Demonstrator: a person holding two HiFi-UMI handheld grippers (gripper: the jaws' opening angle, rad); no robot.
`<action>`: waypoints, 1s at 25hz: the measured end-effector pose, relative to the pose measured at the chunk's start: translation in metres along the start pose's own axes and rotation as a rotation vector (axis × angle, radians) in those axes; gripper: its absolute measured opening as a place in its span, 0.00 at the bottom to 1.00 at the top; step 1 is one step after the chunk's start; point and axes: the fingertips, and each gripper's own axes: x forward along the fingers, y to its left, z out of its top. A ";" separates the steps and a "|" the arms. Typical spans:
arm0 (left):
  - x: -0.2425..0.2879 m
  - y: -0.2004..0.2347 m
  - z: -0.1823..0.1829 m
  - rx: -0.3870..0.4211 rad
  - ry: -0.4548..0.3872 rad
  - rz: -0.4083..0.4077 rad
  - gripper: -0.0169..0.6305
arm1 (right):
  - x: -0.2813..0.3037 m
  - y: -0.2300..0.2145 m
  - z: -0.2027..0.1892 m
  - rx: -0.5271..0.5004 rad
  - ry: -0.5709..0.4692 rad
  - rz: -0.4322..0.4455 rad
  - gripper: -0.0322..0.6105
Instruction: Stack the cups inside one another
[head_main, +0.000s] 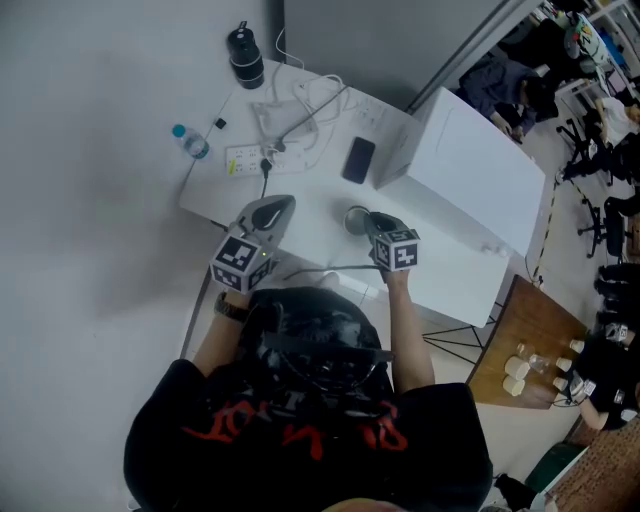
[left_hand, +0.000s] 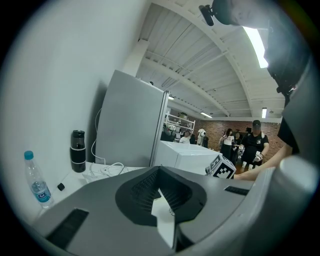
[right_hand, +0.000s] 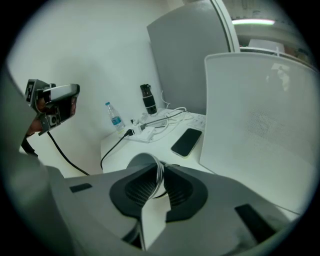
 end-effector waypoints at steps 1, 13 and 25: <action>0.004 -0.003 0.000 0.002 0.005 -0.014 0.03 | -0.004 -0.002 0.001 0.013 -0.016 -0.003 0.13; 0.038 -0.035 0.004 0.041 0.026 -0.138 0.03 | -0.049 -0.026 -0.001 0.124 -0.169 -0.080 0.13; 0.061 -0.078 0.013 0.067 0.028 -0.265 0.03 | -0.194 0.010 0.075 -0.004 -0.635 -0.253 0.06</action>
